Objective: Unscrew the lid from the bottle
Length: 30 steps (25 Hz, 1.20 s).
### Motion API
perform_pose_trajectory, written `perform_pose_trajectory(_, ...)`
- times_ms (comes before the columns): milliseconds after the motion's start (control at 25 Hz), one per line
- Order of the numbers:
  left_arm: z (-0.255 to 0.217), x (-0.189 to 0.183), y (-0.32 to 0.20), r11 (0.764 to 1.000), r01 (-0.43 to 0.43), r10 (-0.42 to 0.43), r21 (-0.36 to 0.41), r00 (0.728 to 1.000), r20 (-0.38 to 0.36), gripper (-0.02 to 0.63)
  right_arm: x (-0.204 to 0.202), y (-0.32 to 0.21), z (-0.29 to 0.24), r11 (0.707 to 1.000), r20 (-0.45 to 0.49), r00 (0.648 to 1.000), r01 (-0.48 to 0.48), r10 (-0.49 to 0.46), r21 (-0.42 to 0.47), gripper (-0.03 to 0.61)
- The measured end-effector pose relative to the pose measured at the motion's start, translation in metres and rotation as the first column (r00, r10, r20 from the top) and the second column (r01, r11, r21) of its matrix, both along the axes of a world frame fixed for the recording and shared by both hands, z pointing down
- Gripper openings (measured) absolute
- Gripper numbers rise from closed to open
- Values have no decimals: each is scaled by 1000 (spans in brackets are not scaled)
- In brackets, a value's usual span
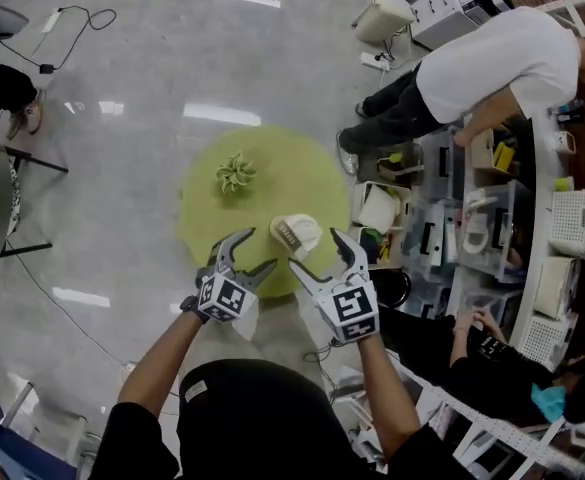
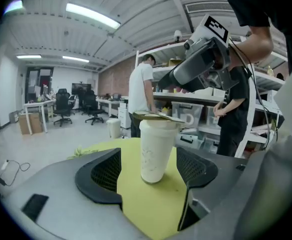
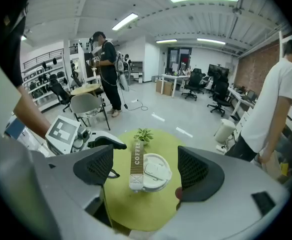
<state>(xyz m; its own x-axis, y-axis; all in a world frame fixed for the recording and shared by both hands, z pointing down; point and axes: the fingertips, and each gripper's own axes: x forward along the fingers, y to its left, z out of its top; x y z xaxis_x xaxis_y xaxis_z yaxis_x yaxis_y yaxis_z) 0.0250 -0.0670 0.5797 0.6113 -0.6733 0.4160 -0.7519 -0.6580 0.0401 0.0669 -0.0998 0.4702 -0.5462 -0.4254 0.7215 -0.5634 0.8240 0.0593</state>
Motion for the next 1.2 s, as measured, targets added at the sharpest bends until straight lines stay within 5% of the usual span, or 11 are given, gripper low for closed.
perform_pose_trajectory(320,35,34,-24,998,-49,45,46,996,78,359,-3,-19,63,997,-100,995,-17,9,-80,402)
perform_pose_trajectory(1000,63,96,-71,991,-106,103,78,994,35,410,10,-26,104,987,-259,964,22,-63,-159,439)
perform_pose_trajectory(1200,60,100,-75,986,-136,134,99,991,26,408,16,-32,103,980,-244,969,-12,-37,-197,436)
